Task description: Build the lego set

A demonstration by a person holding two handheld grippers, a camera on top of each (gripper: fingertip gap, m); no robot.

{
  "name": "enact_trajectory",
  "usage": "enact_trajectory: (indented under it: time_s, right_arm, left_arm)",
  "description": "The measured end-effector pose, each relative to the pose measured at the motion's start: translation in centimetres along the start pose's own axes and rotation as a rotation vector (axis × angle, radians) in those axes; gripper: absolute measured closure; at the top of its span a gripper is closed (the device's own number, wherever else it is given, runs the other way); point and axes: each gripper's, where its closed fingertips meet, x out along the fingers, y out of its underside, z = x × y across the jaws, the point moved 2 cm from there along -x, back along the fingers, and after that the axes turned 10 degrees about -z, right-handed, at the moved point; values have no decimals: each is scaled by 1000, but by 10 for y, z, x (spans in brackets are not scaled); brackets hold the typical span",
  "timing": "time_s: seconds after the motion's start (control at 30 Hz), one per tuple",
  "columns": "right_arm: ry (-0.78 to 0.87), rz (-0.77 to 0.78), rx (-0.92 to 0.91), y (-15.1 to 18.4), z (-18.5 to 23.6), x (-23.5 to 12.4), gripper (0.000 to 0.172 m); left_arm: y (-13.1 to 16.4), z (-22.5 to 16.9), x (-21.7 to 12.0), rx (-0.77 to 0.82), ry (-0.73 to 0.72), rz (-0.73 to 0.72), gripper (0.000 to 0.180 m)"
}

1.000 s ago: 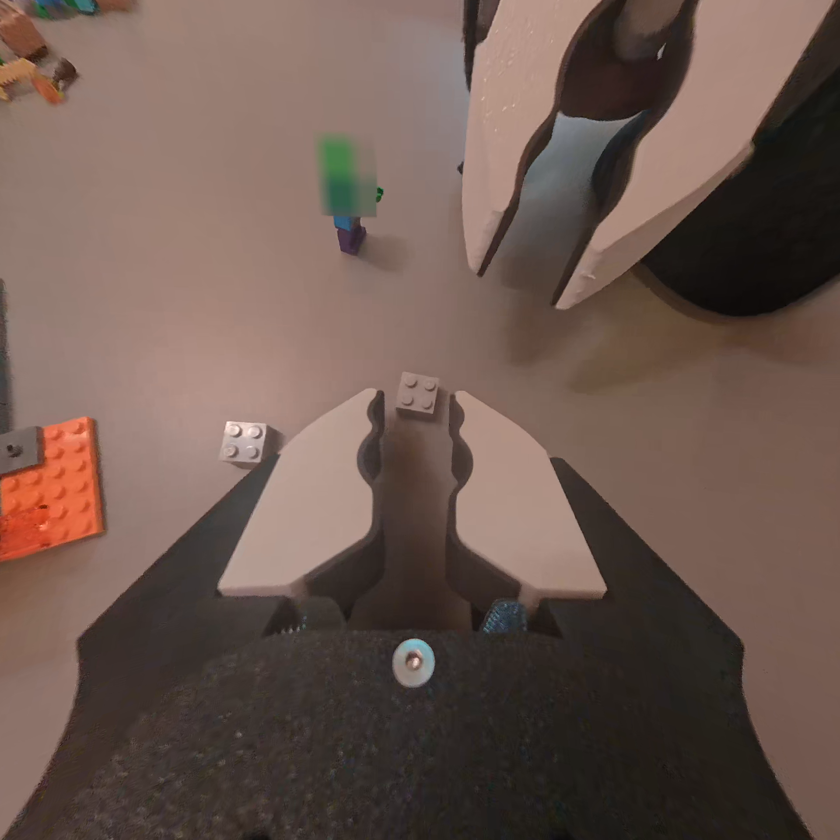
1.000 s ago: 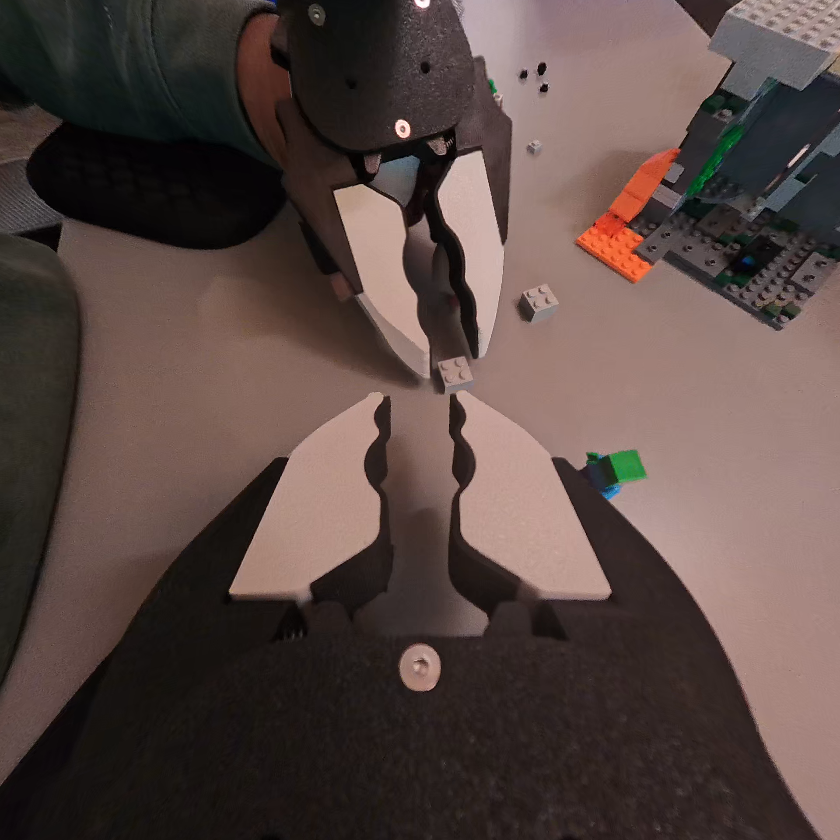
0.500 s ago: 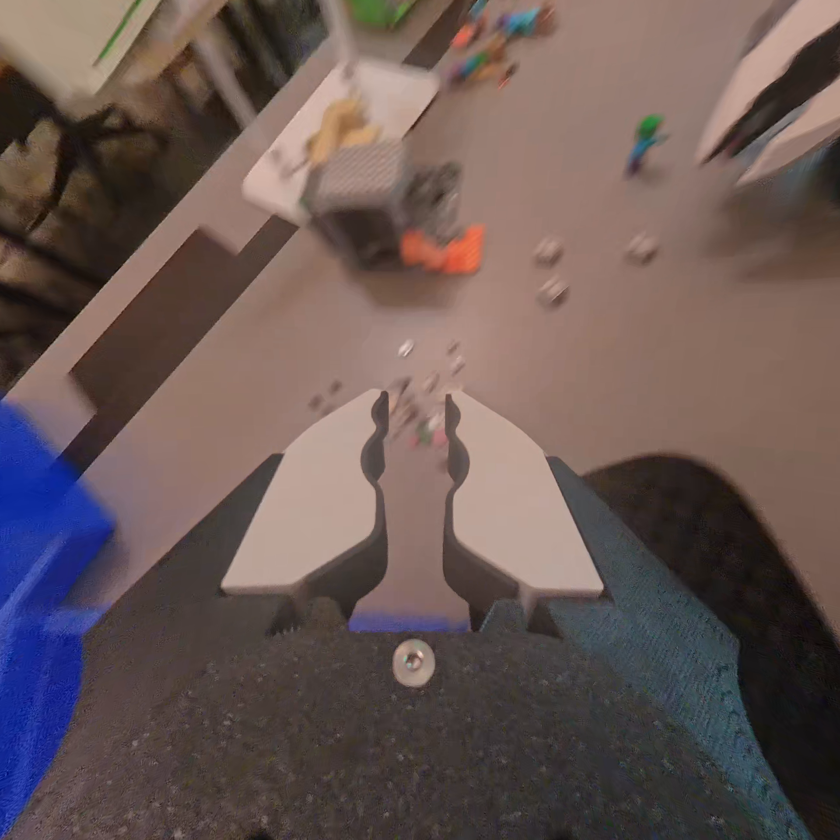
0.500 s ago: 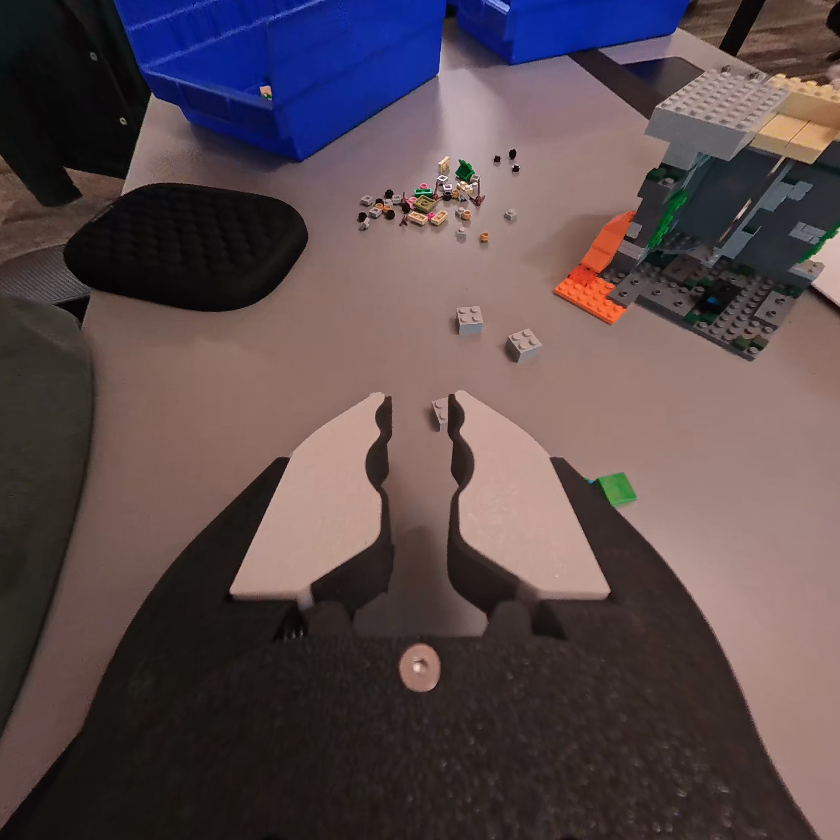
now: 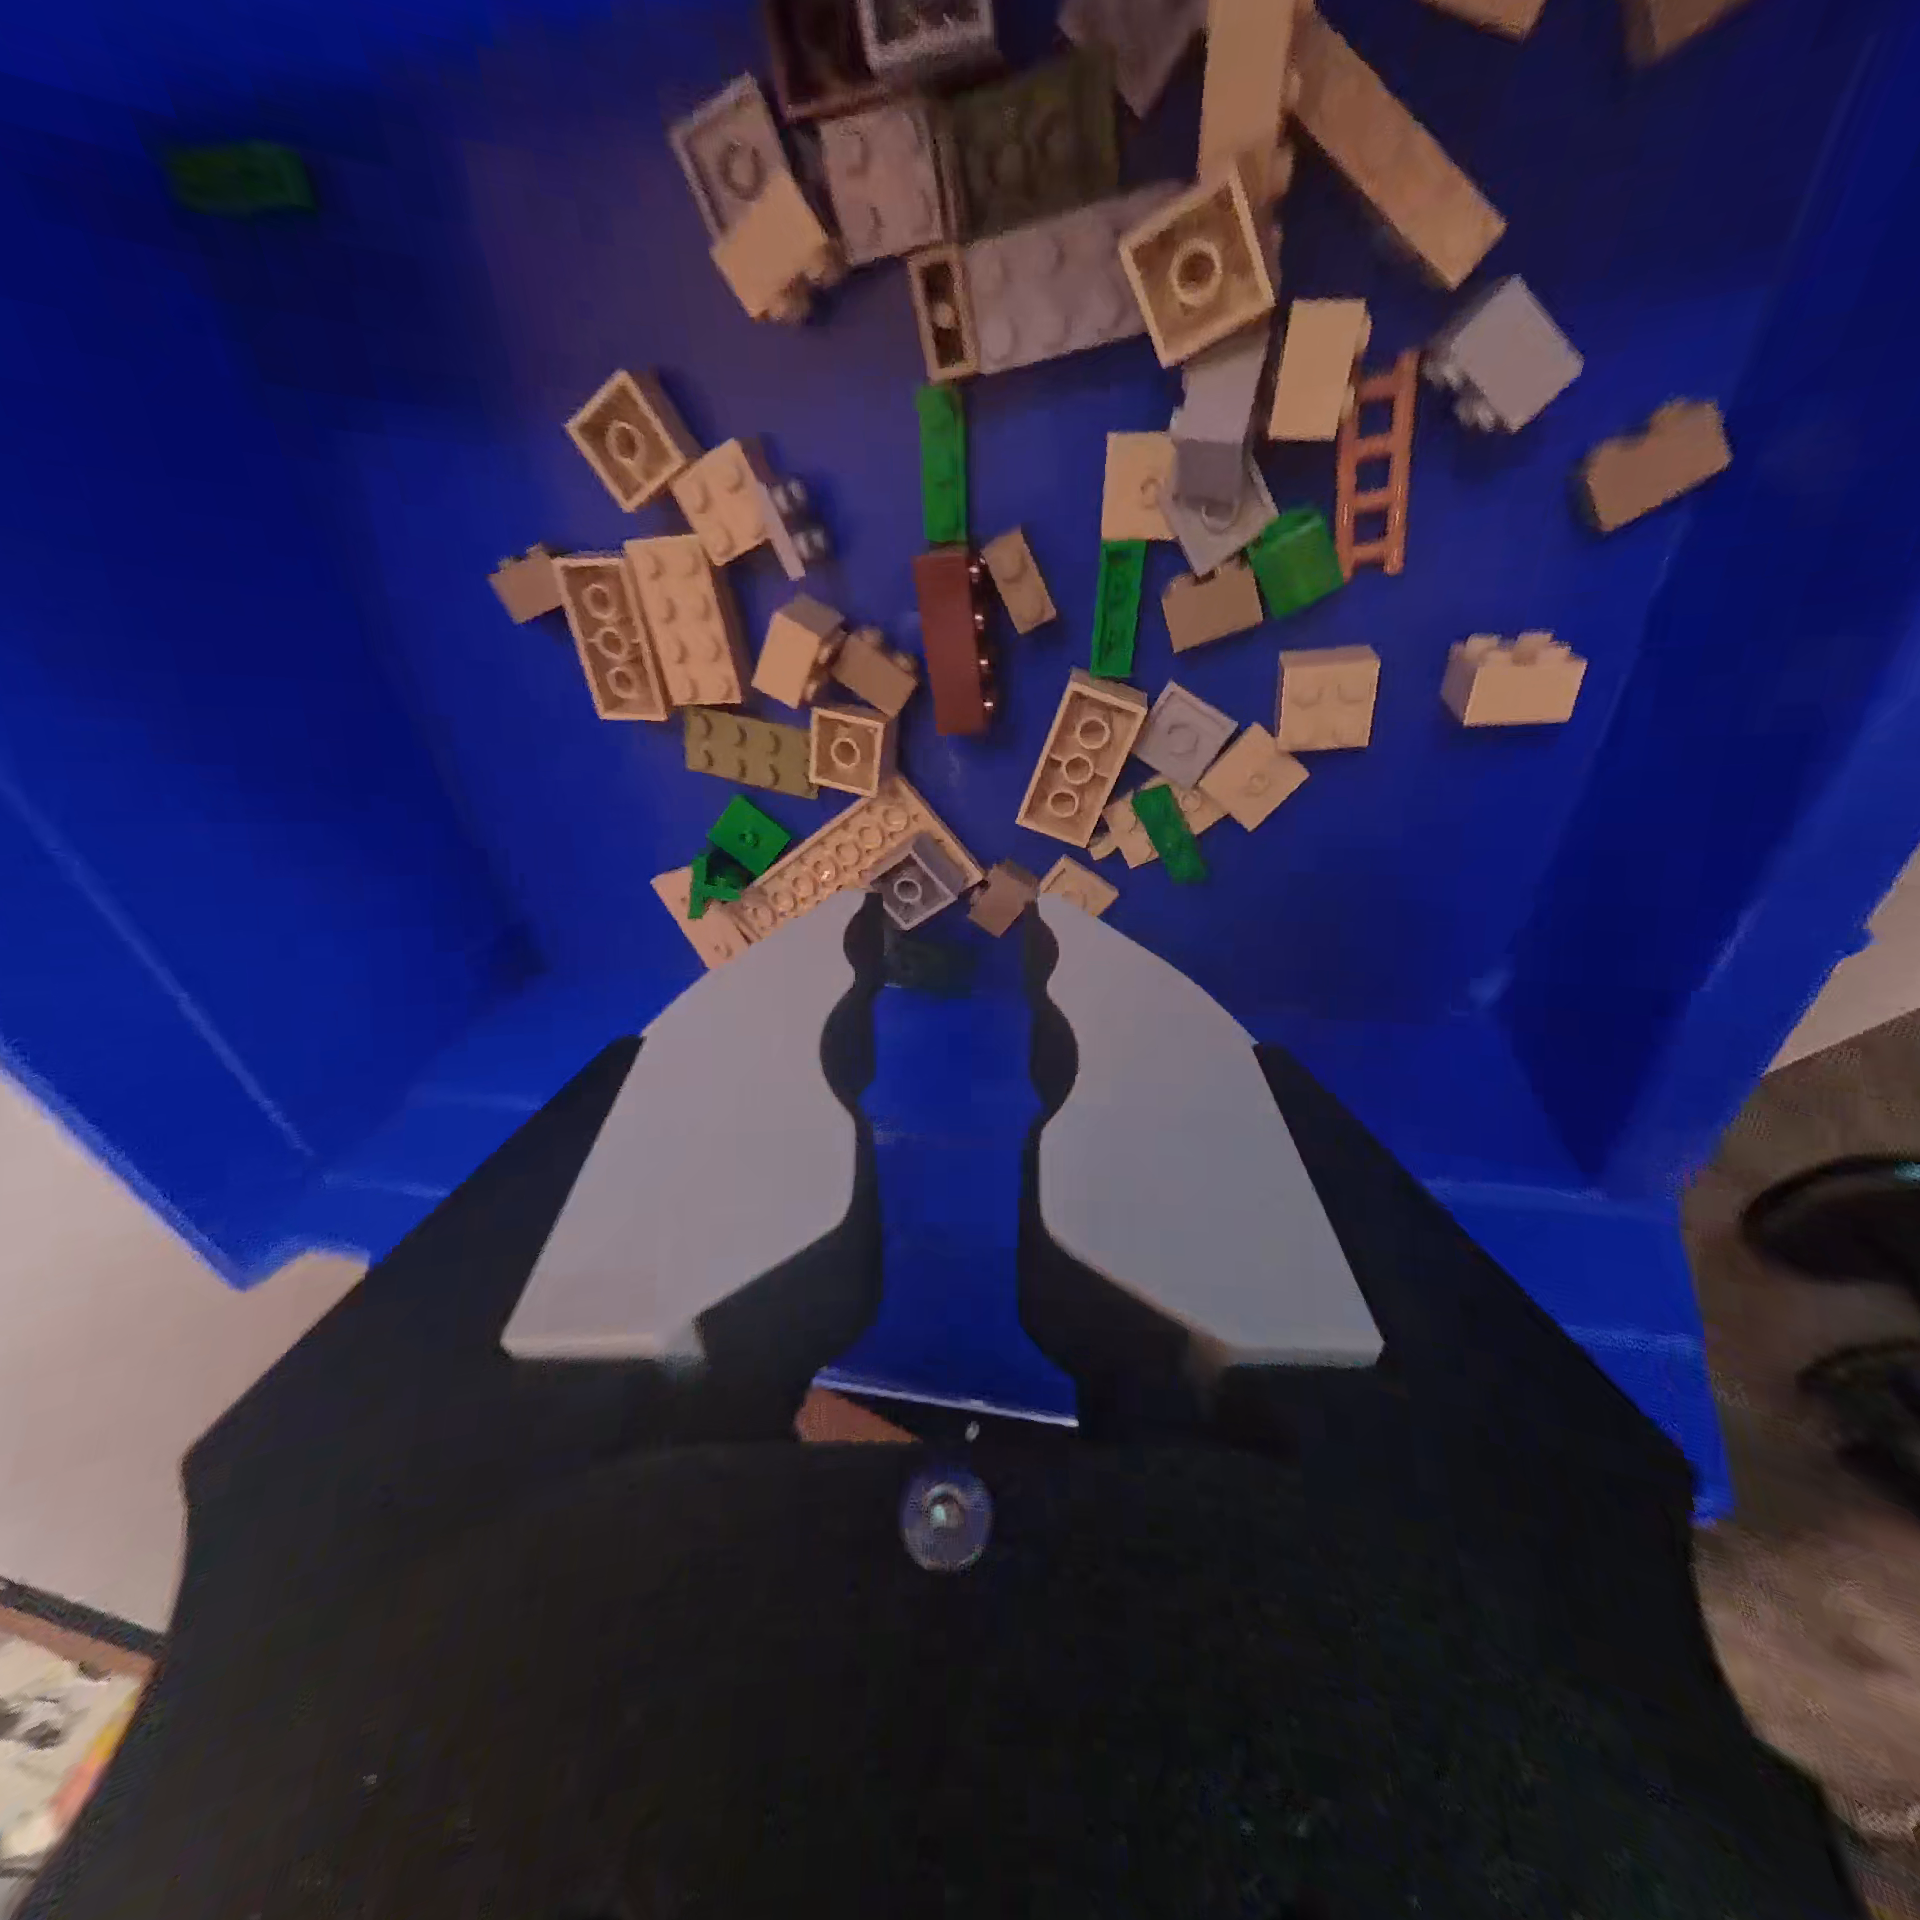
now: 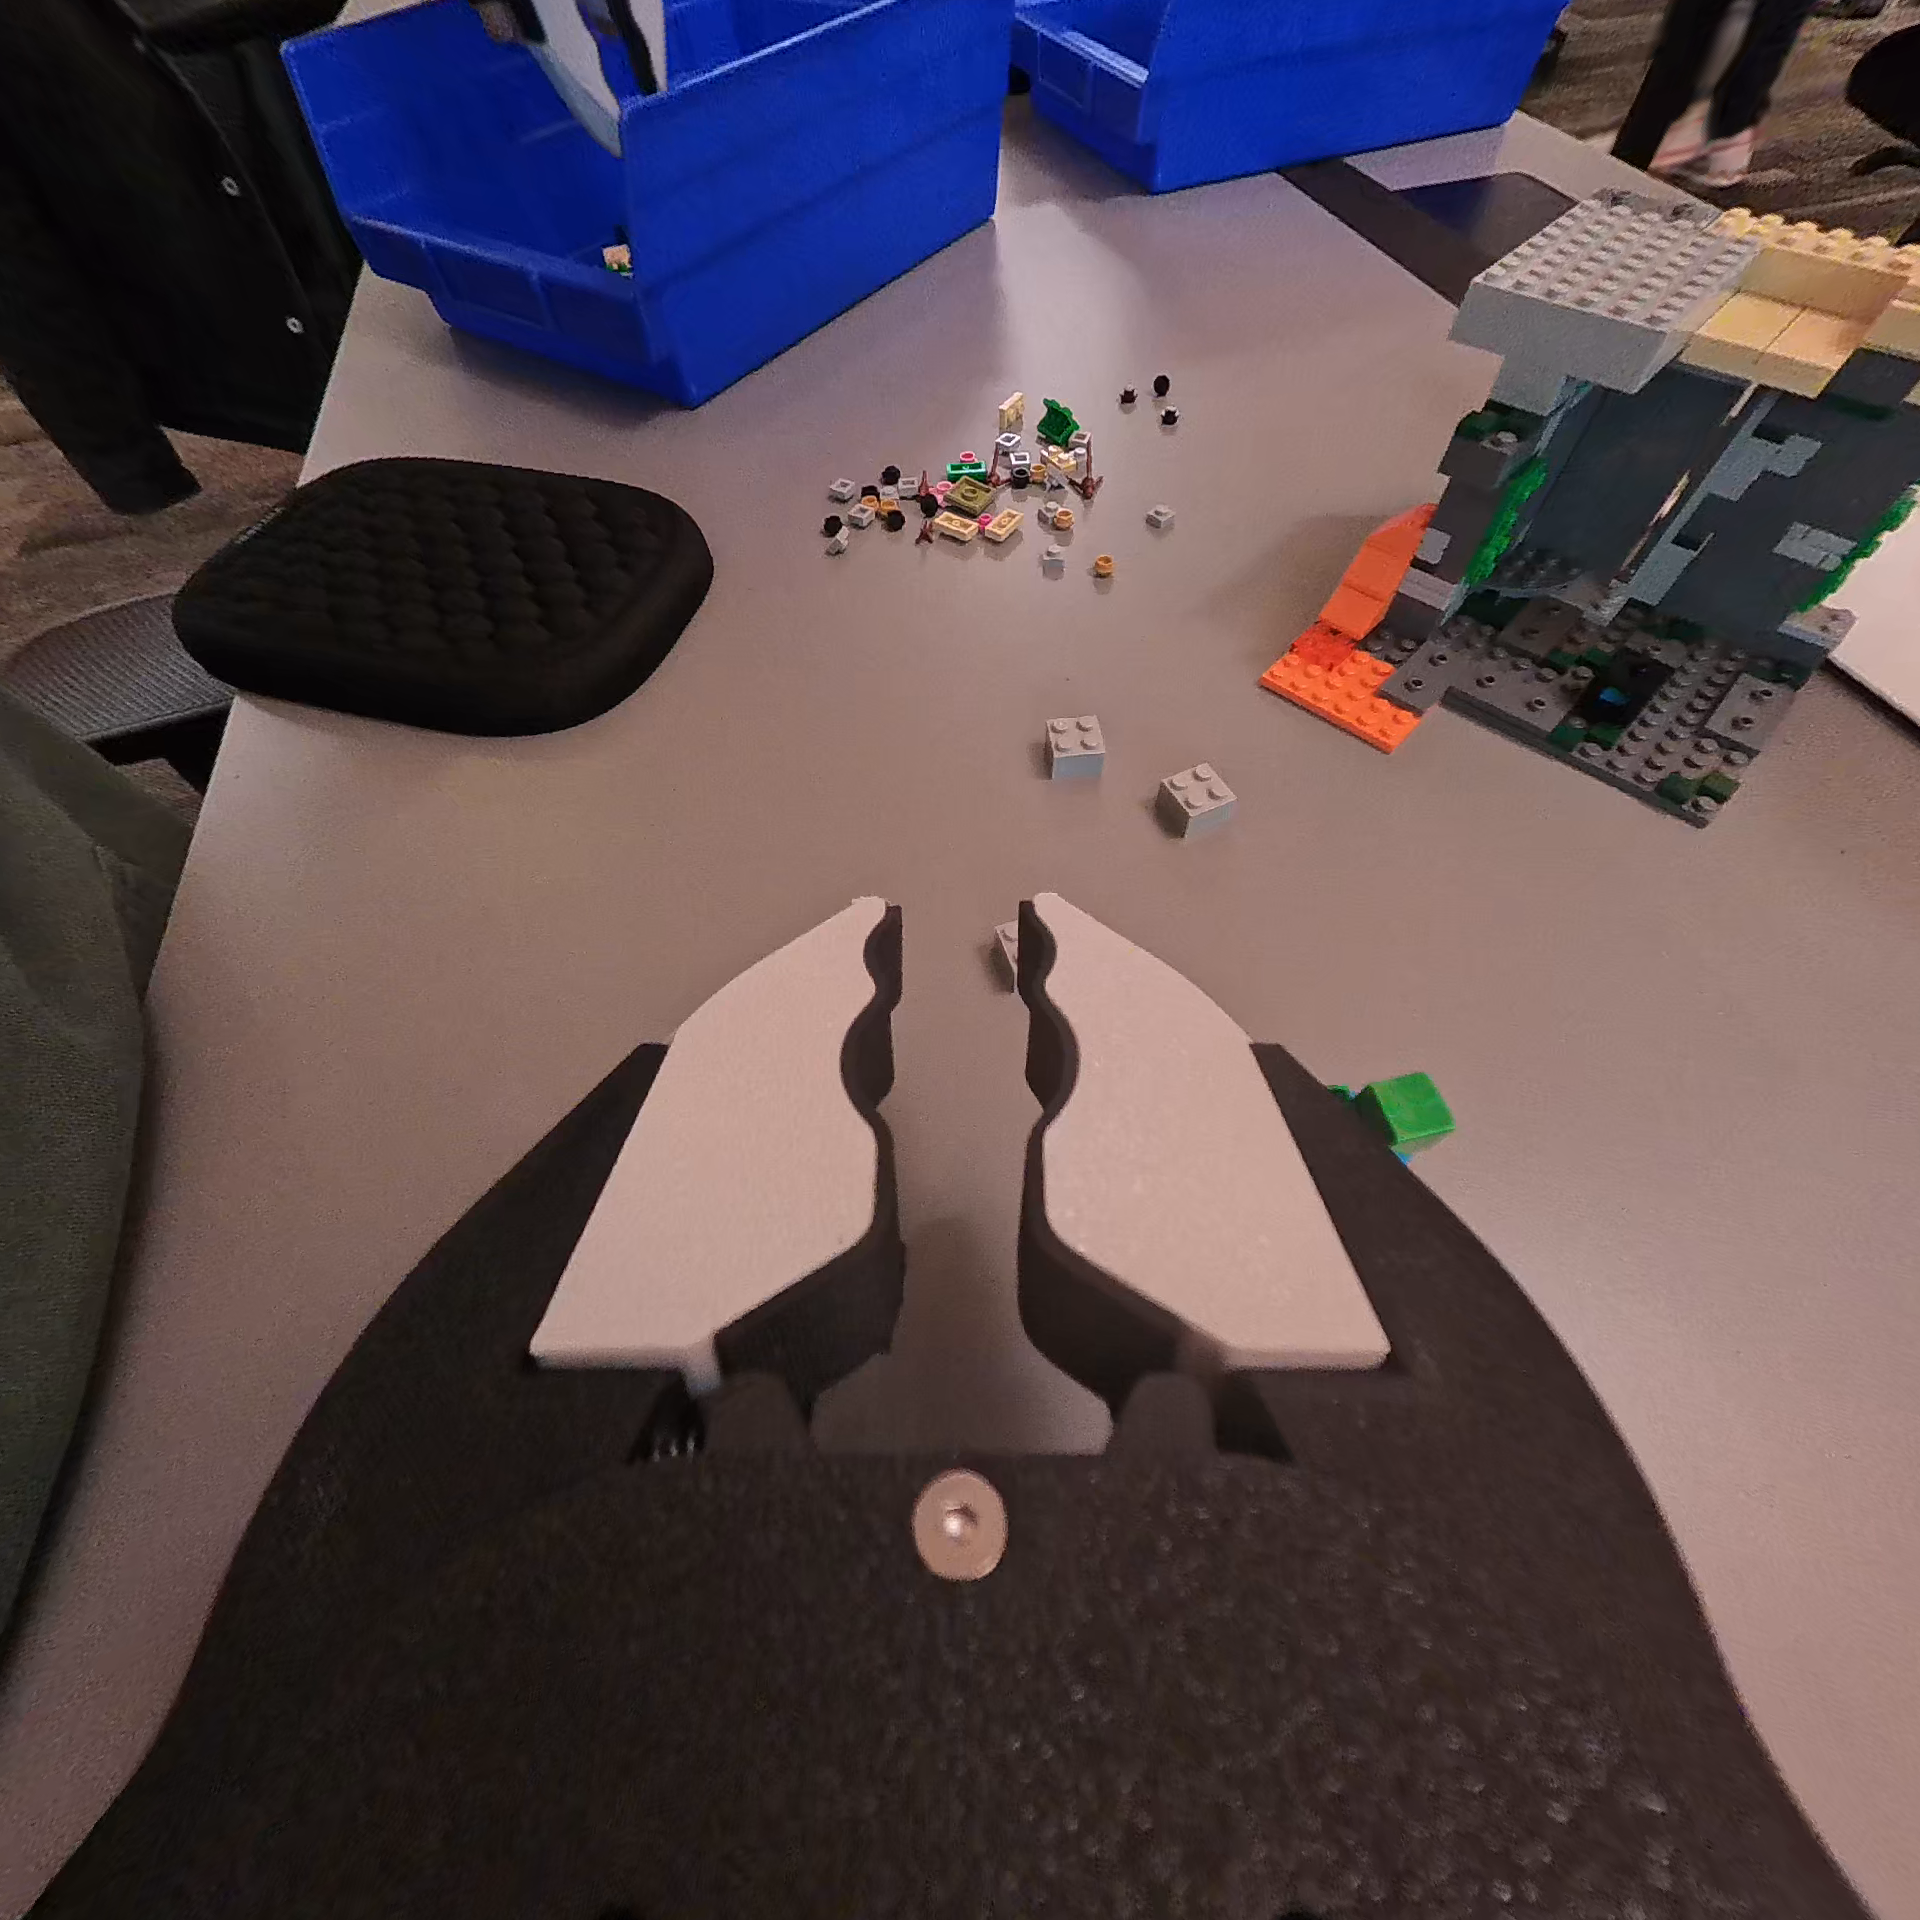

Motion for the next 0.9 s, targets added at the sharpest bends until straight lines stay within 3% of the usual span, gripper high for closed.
enact_trajectory:
  time_s: [0.33, 0.53, 0.63, 0.77, 0.9]
  right_arm:
    - [28, 10, 11, 7, 1, -6, 152]
    - [41, 0, 24, 8, -1, -10, 152]
    - [43, -2, 23, 7, -1, -9, 153]
    - [45, -9, 11, 4, -1, -10, 153]
    - [41, -41, 1, -5, 1, -9, 153]
  left_arm:
    - [13, 6, 29, 231, 57, 187, 156]
    - [22, 9, 37, 294, 48, 267, 160]
    - [19, 11, 30, 269, 33, 241, 161]
    - [-9, 14, -2, 149, -9, 11, 162]
    - [-92, -10, -63, 33, 45, -530, 162]
